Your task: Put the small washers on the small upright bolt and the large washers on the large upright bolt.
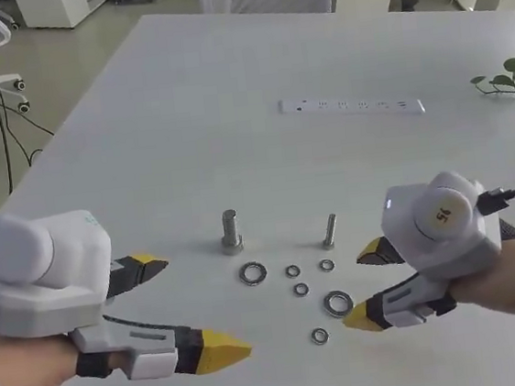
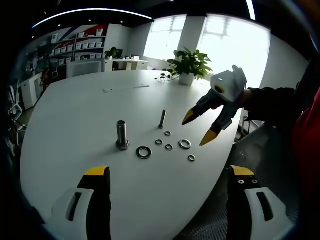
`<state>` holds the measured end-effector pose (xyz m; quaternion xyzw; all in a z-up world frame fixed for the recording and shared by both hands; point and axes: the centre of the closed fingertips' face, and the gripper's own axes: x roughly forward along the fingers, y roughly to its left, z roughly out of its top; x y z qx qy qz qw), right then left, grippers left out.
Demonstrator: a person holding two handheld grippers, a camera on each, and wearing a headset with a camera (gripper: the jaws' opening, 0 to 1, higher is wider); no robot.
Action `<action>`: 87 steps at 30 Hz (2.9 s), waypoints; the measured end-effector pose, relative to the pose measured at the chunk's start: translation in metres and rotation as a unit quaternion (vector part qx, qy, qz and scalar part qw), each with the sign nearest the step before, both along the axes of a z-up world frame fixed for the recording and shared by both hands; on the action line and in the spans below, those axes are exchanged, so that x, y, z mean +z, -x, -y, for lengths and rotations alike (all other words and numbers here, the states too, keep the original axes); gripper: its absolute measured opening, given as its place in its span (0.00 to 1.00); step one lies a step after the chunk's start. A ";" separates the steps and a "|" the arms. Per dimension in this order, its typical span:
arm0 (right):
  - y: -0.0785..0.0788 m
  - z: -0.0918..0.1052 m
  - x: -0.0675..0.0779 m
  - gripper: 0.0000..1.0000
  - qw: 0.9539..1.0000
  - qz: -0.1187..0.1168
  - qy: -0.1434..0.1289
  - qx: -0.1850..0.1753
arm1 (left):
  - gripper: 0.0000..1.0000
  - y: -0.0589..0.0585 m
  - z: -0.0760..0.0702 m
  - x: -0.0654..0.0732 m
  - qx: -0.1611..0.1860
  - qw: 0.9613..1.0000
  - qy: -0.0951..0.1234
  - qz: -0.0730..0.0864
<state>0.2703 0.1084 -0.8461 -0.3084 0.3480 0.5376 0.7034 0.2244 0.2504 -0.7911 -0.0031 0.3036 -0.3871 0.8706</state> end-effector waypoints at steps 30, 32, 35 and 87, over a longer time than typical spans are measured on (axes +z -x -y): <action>-0.003 -0.006 -0.023 0.32 0.994 -0.015 0.089 0.062 | 0.97 0.001 0.001 0.000 0.003 1.000 0.005 0.000; -0.003 -0.008 -0.023 0.31 0.993 -0.016 0.092 0.066 | 0.97 0.001 0.001 0.001 0.002 1.000 0.005 0.000; -0.003 -0.009 -0.024 0.30 0.993 -0.017 0.095 0.070 | 0.97 0.000 0.001 0.001 0.003 1.000 0.006 0.000; -0.002 -0.010 -0.031 0.23 0.989 -0.049 0.124 0.067 | 0.95 -0.002 -0.002 0.005 0.009 1.000 0.015 0.007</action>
